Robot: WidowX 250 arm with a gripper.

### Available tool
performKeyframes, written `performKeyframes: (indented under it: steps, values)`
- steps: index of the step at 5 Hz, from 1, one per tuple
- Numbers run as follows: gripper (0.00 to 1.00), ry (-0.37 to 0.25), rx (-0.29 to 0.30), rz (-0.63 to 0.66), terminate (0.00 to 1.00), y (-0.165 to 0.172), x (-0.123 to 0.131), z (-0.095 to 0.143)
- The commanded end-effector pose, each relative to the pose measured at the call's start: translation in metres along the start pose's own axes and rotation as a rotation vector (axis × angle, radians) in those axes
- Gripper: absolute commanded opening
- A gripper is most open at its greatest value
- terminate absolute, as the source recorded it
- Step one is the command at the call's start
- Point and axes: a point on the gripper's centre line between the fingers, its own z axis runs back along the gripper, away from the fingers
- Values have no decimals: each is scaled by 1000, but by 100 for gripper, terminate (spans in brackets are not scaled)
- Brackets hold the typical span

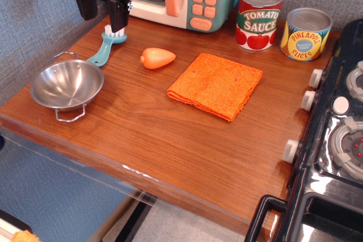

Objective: PLACE THE ORANGE CLOTH AT THE CENTER EDGE OF THE TABLE

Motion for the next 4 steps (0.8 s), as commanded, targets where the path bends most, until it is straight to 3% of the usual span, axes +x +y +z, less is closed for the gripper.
performKeyframes:
  steps: [1,3,4]
  values:
    - [100,0,0,0,0,0,0,0]
    - [100,-93,-4,-56,0,-48,13,17]
    - [100,-167,-47,-112,0,-89,24,36]
